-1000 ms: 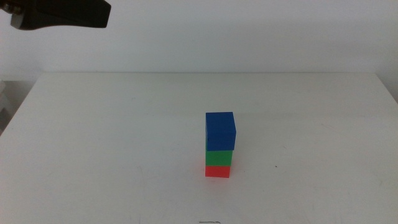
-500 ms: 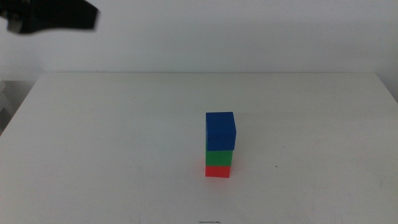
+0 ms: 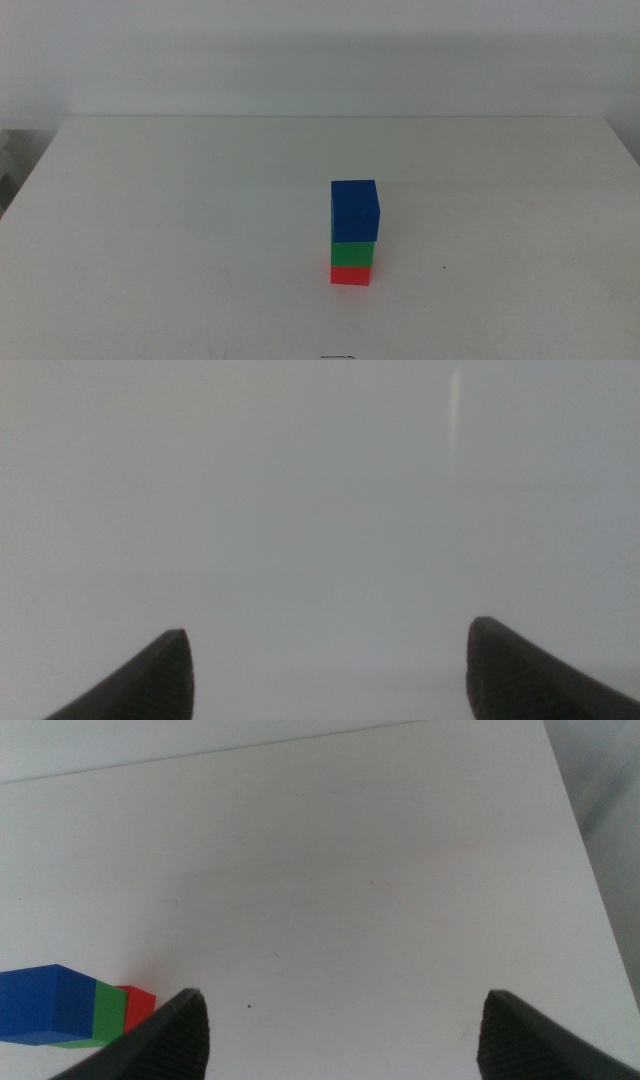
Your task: Stack red cubes first, then green, then blue cubes in a specific spot.
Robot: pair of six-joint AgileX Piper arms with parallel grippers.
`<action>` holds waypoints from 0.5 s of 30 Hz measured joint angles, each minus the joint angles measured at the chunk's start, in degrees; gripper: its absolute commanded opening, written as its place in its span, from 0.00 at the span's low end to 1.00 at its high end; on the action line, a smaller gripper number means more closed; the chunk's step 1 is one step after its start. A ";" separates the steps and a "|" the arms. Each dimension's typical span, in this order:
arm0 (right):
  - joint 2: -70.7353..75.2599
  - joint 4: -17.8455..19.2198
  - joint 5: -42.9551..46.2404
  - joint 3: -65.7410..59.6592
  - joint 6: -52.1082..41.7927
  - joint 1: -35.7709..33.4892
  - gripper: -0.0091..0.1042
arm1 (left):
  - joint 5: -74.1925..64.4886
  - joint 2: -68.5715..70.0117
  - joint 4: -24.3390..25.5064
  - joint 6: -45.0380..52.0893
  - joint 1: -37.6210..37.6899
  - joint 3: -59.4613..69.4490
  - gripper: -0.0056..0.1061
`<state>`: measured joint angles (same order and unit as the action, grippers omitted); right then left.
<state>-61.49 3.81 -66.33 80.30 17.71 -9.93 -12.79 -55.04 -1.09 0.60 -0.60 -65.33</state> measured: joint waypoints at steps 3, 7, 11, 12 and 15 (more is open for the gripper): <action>0.00 -0.03 -0.05 0.00 0.00 0.00 0.80 | -1.15 0.00 0.73 -0.60 -0.43 1.04 0.89; 0.00 -0.07 -0.05 0.00 0.00 0.00 0.80 | -1.99 -0.06 1.09 -0.96 -0.43 1.23 0.89; 0.00 -0.07 -0.05 0.00 0.00 0.00 0.80 | -1.99 -0.72 1.09 -0.96 -0.43 1.23 0.89; 0.00 -0.07 -0.05 0.00 0.00 0.00 0.80 | -1.99 -1.06 1.09 -0.96 -0.43 1.23 0.89; 0.00 -0.07 -0.05 0.00 0.00 0.00 0.80 | -1.99 -1.66 1.09 -0.96 -0.43 1.23 0.89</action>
<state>-61.49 3.74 -66.38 80.30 17.71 -9.93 -14.78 -56.70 0.00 -0.36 -1.03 -64.10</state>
